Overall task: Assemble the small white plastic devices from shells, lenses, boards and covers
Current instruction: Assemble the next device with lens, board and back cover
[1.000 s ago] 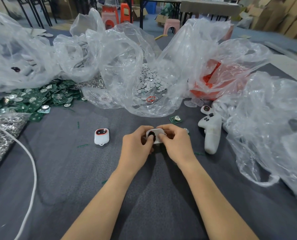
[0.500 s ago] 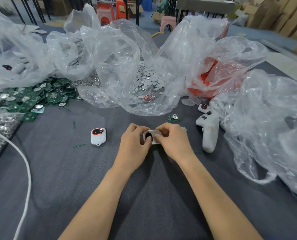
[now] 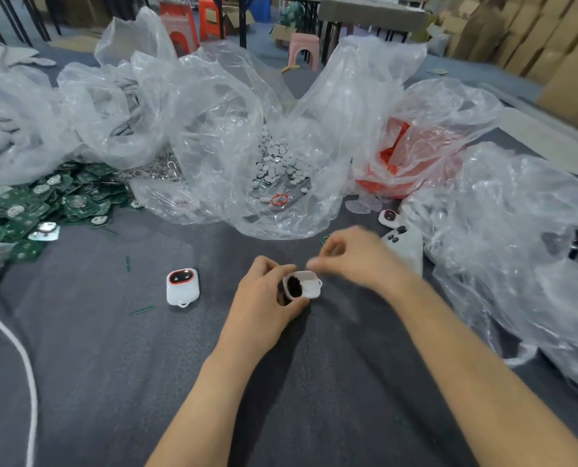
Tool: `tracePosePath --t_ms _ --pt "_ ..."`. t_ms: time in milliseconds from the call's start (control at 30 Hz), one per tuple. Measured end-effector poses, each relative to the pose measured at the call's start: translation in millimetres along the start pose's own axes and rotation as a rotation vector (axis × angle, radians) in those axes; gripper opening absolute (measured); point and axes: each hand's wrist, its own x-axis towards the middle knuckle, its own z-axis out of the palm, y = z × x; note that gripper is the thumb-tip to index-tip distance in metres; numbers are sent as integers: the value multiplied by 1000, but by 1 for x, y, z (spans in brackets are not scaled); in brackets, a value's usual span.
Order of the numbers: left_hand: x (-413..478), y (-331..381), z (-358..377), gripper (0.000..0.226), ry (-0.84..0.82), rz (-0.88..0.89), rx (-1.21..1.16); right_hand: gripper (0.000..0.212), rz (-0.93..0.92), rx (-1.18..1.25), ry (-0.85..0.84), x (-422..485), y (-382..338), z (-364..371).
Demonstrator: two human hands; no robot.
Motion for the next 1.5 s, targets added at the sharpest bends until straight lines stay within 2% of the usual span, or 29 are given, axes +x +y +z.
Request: tracePosePath --t_ms 67,133,300,433,500,567,633,667,733,800,833,867,967,1067,1233,1367,1500 --pt "1 0 1 54 -5 -11 -6 13 21 95 175 19 6 -24" --pt "3 0 1 64 -6 -22 -21 7 66 -45 305 49 10 -39" --pt "3 0 -1 70 -12 -30 -75 24 122 -484 126 91 11 -21" --pt "2 0 -1 51 31 -24 -117 29 106 -591 201 98 16 -14" --pt "3 0 -1 33 64 2 -95 27 68 -615 216 94 15 -12" --pt "2 -1 -1 26 95 12 -103 20 16 -625 232 83 13 -12" --pt "2 -3 -1 26 129 -9 -150 5 -43 -452 339 64 14 -17" --pt "2 -5 -1 26 152 -37 -194 8 -56 -269 418 51 16 -19" --pt "4 -6 -1 24 186 -124 -347 19 -76 350 471 20 21 -17" --pt "3 -2 -1 22 165 -169 -518 23 -96 976 242 -11 22 -2" --pt "2 1 -1 23 145 -144 -549 22 -108 1146 126 -22 22 8" --pt "0 3 -1 25 120 -99 -530 21 -112 1215 71 -27 21 18" --pt "-4 6 -2 21 81 -25 -400 17 -114 1270 71 -27 18 30" --pt "-5 7 -2 18 124 -16 -411 20 -132 1282 122 -26 20 32" --pt "-7 12 -2 30 132 31 -392 25 -171 1301 76 -24 21 36" --pt "-7 10 -1 41 180 76 -332 28 -220 1169 67 -23 19 40" --pt "-6 8 0 36 226 120 -314 25 -177 1260 24 -24 19 38"
